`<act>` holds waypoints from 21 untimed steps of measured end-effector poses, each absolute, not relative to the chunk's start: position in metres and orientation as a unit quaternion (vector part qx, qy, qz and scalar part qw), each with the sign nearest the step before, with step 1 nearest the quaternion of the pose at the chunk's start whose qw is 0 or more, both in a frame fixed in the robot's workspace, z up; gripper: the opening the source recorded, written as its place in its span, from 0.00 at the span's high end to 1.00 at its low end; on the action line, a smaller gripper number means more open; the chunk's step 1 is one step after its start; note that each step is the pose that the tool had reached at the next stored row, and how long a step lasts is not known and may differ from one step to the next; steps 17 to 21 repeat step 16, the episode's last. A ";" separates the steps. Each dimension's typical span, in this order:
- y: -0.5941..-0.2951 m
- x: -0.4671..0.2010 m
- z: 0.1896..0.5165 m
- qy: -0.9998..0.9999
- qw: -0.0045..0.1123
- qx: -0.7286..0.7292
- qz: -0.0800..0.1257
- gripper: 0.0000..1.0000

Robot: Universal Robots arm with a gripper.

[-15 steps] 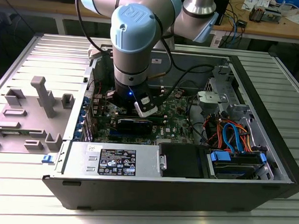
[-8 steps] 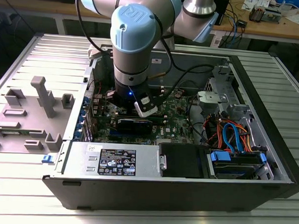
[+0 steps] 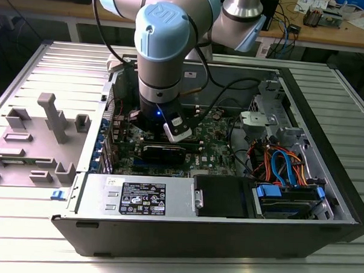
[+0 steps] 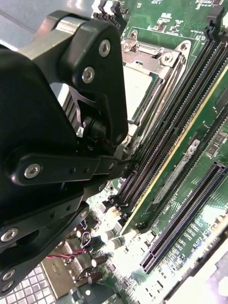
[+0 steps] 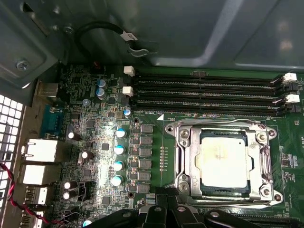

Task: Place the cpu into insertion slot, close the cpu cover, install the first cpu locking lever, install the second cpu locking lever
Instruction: 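Install the second cpu locking lever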

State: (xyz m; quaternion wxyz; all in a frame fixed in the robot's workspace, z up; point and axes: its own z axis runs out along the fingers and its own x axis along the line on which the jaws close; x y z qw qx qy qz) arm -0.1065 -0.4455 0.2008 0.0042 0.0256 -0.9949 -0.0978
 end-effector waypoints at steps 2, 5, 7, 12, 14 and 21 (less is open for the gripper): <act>-0.445 -0.107 0.205 -0.995 0.004 0.026 -0.098 0.89; -0.444 -0.107 0.211 -0.995 0.005 0.026 -0.098 0.89; -0.444 -0.106 0.214 -0.995 0.005 0.026 -0.098 0.89; -0.444 -0.107 0.216 -0.995 0.006 0.025 -0.098 0.89; -0.444 -0.107 0.216 -0.995 0.006 0.025 -0.098 0.89; -0.444 -0.107 0.216 -0.995 0.006 0.025 -0.098 0.89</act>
